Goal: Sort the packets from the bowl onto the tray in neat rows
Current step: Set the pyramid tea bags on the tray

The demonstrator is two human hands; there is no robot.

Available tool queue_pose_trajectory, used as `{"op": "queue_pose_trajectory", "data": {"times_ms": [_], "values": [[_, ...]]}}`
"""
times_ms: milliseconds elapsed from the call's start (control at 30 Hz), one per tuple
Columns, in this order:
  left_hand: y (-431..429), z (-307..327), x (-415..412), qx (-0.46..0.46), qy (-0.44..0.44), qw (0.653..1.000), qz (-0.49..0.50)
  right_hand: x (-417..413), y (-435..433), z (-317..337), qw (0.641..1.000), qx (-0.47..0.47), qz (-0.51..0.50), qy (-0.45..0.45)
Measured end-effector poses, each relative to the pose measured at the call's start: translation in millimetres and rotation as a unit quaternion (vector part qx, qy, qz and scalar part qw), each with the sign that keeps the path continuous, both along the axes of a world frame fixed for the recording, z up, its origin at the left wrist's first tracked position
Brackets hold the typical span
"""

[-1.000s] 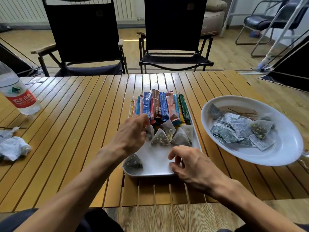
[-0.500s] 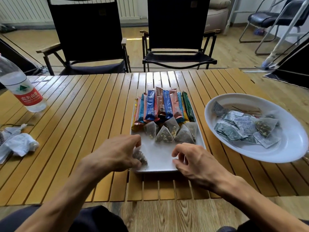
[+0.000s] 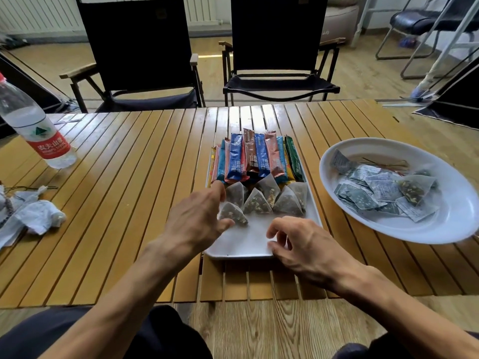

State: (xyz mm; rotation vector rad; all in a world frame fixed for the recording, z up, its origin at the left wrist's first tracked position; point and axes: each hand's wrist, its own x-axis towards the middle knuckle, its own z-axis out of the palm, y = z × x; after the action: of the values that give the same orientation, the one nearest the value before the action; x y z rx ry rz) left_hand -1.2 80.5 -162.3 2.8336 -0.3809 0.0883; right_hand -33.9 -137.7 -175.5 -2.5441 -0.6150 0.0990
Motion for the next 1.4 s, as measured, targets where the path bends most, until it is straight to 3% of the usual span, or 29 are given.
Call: {"op": "queue_pose_trajectory", "data": {"times_ms": [300, 733, 1234, 1300, 1400], "values": [[8.9, -5.3, 9.2, 0.010, -0.058, 0.997, 0.040, 1.7, 0.0, -0.5, 1.000, 0.000, -0.001, -0.006], [11.6, -8.3, 16.0, -0.035, -0.008, 0.999, 0.020, 2.3, -5.0, 0.7, 1.000, 0.006, -0.011, -0.012], [-13.1, 5.4, 4.7, -0.022, -0.028, 0.998, 0.046, 0.6, -10.3, 14.4, 0.999, 0.033, -0.035, -0.015], [-30.5, 16.6, -1.0, -0.052, -0.094, 0.994, 0.027, 2.4, -18.9, 28.5, 0.994, 0.080, -0.067, -0.025], [-78.1, 26.1, -2.2, -0.113, -0.144, 0.983, -0.026, 12.5, -51.8, 49.5, 0.961, 0.155, -0.221, -0.053]]}}
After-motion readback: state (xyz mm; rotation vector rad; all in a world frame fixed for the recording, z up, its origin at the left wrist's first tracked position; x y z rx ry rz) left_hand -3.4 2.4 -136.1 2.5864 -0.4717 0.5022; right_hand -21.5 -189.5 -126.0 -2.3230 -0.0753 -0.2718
